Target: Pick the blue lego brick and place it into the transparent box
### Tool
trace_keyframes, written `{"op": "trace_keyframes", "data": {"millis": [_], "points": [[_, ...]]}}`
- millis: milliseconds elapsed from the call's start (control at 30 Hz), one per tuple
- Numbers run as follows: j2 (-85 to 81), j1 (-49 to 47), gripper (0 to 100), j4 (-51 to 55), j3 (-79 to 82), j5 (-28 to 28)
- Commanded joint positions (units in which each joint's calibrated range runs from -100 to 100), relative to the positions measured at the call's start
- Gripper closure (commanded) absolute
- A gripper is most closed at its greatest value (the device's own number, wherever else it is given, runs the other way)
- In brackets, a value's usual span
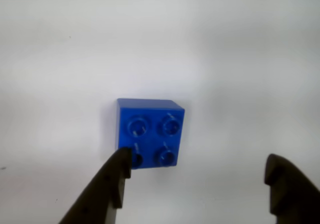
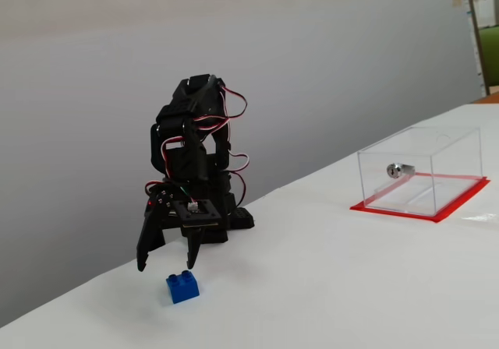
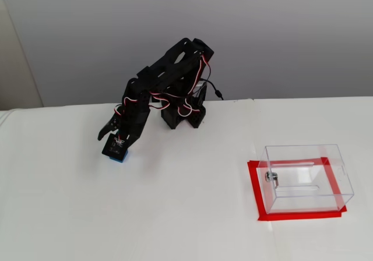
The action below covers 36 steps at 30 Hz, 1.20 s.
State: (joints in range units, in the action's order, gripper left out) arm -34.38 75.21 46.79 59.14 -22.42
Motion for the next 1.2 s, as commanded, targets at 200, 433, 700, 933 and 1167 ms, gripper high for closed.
{"op": "trace_keyframes", "data": {"millis": [200,433,700,933,1167], "points": [[6.16,-4.71,70,-3.71,-4.61,0.08],[7.27,-4.34,70,-3.71,-4.43,-0.18],[7.44,-4.2,70,-4.31,-3.98,-0.23],[7.52,-4.27,70,-4.58,-1.99,-0.18],[7.52,-4.27,70,-5.01,-0.09,-0.23]]}}
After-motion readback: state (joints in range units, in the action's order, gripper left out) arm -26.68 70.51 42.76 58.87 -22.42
